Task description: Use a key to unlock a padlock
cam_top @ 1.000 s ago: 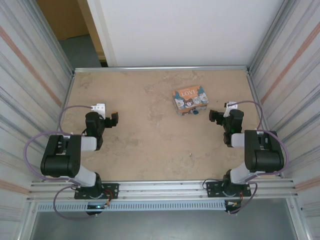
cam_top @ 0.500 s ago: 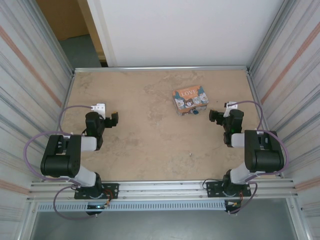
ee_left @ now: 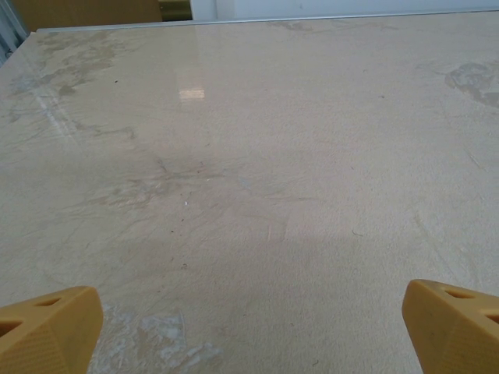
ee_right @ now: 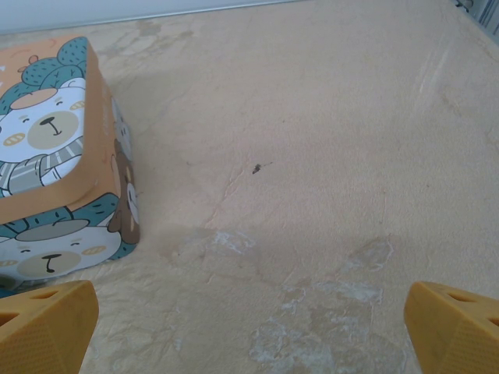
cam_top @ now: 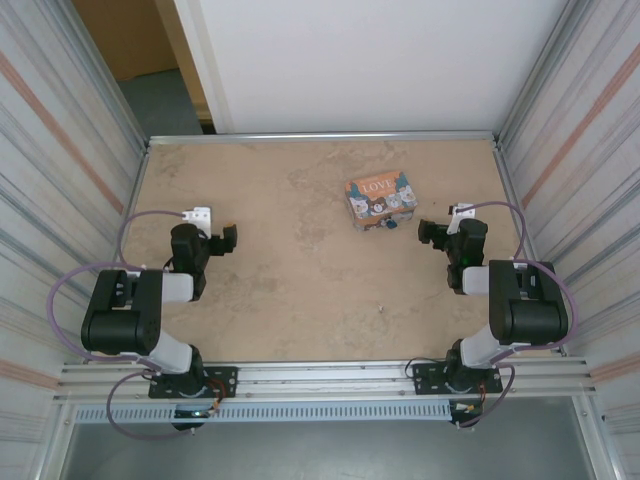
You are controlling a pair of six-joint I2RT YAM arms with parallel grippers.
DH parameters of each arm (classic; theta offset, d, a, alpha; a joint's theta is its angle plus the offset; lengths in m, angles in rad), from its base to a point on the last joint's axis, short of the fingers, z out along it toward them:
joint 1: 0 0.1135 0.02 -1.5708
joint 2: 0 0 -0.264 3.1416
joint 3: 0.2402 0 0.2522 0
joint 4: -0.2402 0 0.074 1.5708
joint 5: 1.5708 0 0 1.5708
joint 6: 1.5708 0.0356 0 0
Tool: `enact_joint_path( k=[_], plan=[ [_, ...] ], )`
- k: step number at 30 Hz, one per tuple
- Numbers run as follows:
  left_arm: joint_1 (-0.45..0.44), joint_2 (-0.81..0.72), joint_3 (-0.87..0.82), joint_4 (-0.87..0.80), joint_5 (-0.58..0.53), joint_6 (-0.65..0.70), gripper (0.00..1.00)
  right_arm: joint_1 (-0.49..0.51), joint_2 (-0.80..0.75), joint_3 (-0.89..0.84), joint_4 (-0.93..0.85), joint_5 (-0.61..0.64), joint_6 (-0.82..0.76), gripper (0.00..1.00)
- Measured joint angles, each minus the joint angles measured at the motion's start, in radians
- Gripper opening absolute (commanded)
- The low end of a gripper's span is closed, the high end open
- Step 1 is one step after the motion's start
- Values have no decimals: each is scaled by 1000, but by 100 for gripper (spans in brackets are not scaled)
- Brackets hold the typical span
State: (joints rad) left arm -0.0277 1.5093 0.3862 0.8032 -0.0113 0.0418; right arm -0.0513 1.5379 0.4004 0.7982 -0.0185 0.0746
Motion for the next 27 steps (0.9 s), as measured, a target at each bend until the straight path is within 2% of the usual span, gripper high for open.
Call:
enact_joint_path(
  k=[5, 13, 18, 23, 27],
  plan=[
    [-18, -50, -9, -21, 2, 21, 99, -2, -34, 2, -61, -5, 0, 99],
    [-90, -359, 2, -204, -46, 22, 99, -2, -278, 5, -214, -5, 26, 99],
    [-135, -504, 101, -441, -53, -92, 99, -3, -404, 76, -416, -23, 80, 99],
    [-180, -542, 224, -664, -45, -272, 99, -29, -426, 203, -619, -102, 163, 99],
    [-299, -511, 250, -764, -42, -389, 99, -56, -386, 287, -731, -197, 230, 99]
  ],
)
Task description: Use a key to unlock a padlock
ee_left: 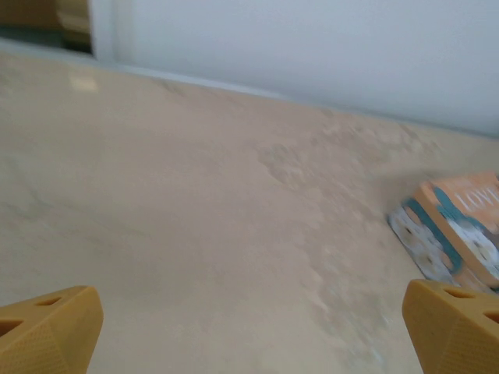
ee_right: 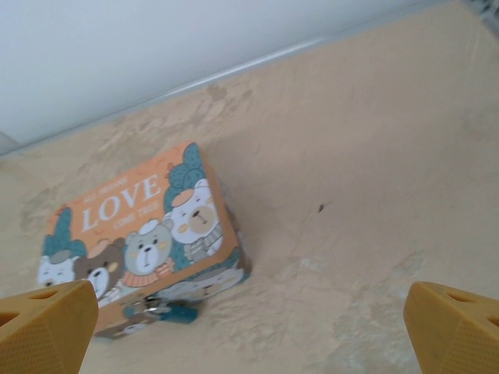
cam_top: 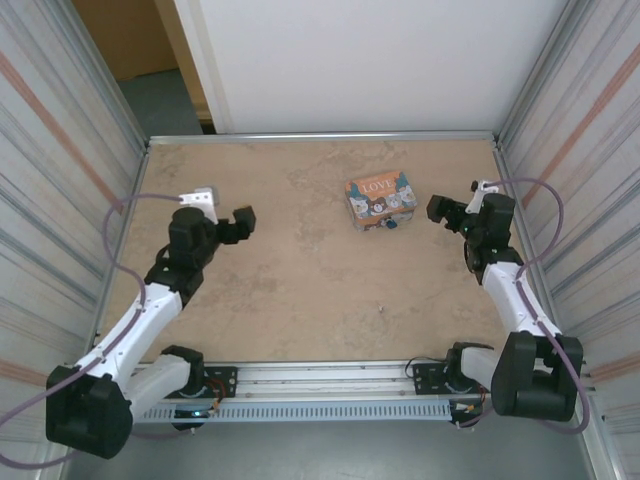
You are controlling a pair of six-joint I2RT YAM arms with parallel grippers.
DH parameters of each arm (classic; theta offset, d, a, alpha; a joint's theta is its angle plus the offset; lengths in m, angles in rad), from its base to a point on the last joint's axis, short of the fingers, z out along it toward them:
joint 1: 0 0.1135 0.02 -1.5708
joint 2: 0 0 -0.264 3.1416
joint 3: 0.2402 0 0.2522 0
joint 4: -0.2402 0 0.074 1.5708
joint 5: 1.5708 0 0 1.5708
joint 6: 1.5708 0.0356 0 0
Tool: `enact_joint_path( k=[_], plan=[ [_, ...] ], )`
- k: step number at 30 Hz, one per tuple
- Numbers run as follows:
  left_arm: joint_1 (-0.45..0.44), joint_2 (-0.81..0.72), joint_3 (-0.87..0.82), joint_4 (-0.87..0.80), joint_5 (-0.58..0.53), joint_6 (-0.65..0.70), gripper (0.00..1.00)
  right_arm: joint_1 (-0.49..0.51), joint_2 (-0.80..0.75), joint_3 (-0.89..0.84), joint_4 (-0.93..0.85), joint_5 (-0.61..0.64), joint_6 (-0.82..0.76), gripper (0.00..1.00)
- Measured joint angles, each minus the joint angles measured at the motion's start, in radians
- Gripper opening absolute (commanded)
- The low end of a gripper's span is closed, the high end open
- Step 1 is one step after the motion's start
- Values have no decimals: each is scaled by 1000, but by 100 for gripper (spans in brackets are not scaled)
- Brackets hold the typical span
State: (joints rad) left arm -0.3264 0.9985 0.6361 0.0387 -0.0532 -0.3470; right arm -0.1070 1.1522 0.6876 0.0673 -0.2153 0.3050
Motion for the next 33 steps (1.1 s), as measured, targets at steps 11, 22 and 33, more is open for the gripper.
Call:
enact_joint_path(
  k=[11, 22, 33],
  plan=[
    [-272, 367, 195, -44, 11, -187, 99, -6, 265, 201, -121, -219, 66, 99],
    [-330, 731, 463, 70, 136, -280, 99, -6, 503, 340, -102, -328, 80, 99],
    [-330, 974, 677, 124, 264, -352, 99, 21, 676, 487, -107, -369, 67, 99]
  ],
)
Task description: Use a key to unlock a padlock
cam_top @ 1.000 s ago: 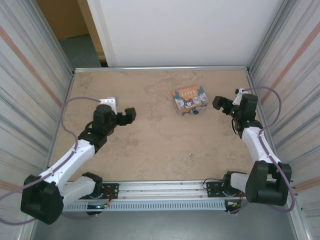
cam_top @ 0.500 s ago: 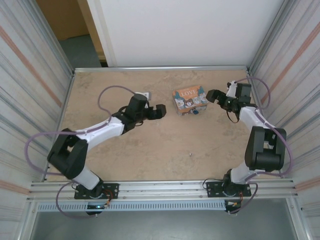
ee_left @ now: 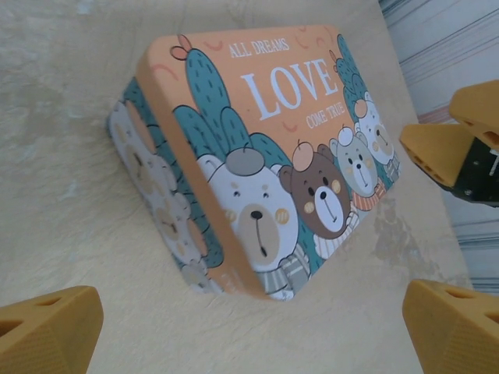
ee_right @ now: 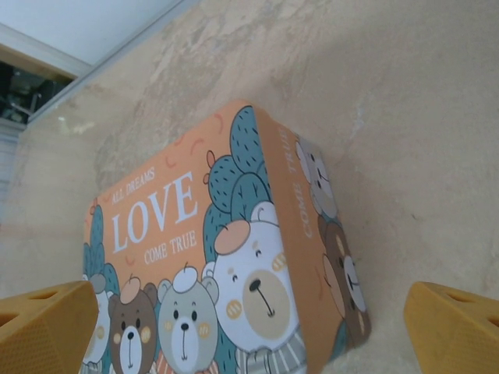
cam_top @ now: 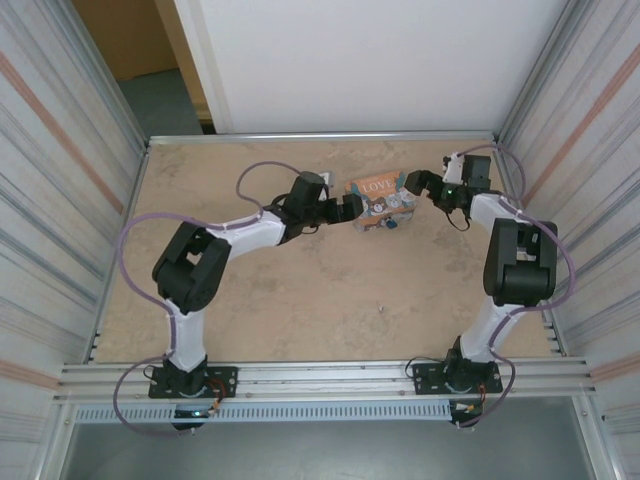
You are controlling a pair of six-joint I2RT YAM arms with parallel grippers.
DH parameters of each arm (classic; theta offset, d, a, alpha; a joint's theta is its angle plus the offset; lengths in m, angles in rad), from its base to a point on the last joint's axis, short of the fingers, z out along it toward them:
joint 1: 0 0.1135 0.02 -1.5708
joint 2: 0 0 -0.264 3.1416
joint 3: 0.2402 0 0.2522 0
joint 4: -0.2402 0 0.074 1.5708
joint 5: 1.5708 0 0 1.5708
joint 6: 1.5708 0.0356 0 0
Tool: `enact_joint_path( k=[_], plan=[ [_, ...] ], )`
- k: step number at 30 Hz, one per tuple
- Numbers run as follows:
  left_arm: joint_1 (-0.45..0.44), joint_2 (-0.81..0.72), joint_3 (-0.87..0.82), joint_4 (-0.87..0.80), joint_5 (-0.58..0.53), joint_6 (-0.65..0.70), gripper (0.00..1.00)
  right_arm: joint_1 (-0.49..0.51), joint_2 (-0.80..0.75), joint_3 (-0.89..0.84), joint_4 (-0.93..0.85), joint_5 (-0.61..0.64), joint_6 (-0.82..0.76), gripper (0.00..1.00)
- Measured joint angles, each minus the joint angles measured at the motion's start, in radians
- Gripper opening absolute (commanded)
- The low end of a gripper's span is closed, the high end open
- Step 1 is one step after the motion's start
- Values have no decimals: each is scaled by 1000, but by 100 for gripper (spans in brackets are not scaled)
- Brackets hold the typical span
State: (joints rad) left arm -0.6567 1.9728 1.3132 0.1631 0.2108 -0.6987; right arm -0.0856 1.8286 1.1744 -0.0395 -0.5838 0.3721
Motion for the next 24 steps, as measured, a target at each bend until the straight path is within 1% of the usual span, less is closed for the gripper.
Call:
enact_joint_path(
  k=[7, 14, 19, 24],
  plan=[
    [0, 86, 77, 6, 50, -40, 99, 44, 77, 88, -39, -24, -39, 99],
    [0, 113, 112, 6, 85, -51, 99, 77, 84, 93, -64, -54, -51, 95],
    [1, 113, 123, 5, 97, -55, 99, 93, 77, 61, -61, -68, -52, 95],
    [21, 113, 122, 3, 100, -58, 99, 111, 27, -10, -45, -69, -59, 94]
  ],
)
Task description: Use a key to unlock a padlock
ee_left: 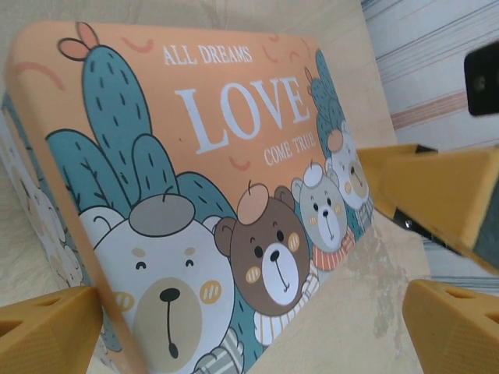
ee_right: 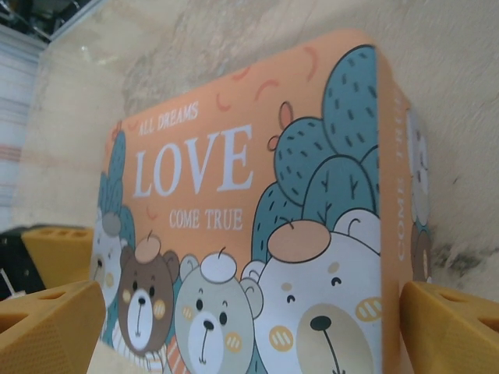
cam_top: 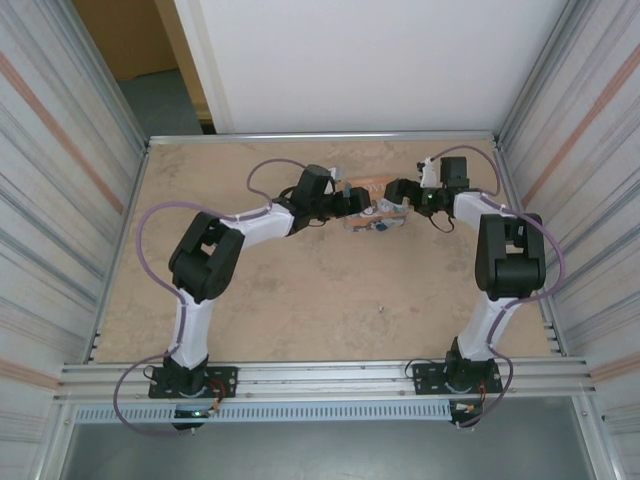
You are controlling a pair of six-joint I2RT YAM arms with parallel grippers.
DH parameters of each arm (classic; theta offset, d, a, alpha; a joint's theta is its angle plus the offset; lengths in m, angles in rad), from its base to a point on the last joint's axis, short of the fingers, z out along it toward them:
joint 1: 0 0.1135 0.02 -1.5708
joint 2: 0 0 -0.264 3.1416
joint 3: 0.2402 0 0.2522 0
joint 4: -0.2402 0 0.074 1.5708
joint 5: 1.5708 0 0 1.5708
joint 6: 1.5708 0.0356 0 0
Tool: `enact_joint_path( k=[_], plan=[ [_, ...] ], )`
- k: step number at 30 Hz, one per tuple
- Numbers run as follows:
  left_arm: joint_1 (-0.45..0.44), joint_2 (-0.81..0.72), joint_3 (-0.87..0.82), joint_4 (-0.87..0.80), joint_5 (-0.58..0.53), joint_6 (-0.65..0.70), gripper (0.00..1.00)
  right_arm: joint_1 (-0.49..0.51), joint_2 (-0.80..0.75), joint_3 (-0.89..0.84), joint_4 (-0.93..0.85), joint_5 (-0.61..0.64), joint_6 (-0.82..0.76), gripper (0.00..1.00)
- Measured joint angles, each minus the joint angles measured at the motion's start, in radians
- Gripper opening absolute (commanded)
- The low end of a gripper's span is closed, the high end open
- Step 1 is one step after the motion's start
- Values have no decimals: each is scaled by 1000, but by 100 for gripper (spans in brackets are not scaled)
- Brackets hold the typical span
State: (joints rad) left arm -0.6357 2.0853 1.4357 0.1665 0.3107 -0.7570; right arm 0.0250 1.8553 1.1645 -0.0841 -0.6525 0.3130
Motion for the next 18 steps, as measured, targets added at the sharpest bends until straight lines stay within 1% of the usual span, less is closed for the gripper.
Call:
enact_joint_path(
  k=[9, 18],
  plan=[
    [50, -28, -49, 3, -12, 14, 99, 99, -129, -148, 0, 17, 9, 94],
    [81, -165, -219, -5, -47, 38, 99, 253, -227, -252, 0, 43, 54, 95]
  ],
)
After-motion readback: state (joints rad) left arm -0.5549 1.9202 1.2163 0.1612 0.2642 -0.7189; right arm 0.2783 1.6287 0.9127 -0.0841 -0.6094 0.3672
